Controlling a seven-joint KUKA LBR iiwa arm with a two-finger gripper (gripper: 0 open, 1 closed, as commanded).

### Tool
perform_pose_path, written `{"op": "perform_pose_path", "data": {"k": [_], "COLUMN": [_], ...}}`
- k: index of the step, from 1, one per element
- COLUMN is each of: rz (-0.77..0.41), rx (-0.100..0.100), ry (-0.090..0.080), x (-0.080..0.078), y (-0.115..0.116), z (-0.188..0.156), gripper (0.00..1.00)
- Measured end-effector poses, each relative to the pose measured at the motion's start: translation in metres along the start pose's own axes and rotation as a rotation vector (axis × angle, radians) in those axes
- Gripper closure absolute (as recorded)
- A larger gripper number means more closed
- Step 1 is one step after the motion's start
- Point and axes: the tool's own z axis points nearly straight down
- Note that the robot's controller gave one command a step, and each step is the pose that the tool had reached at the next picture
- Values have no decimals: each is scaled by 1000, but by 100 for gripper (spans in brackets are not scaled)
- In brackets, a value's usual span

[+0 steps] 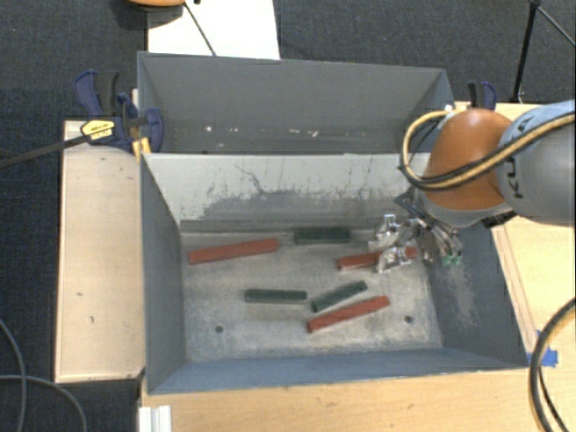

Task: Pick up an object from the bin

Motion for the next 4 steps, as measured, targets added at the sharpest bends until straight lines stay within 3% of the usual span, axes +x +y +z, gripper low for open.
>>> {"op": "perform_pose_path", "data": {"k": [2, 4], "rz": [-1, -2], "rx": [0, 0], "ry": [4, 15], "x": [1, 3], "y": [0, 0], "z": [-3, -37], "gripper": [100, 100]}}
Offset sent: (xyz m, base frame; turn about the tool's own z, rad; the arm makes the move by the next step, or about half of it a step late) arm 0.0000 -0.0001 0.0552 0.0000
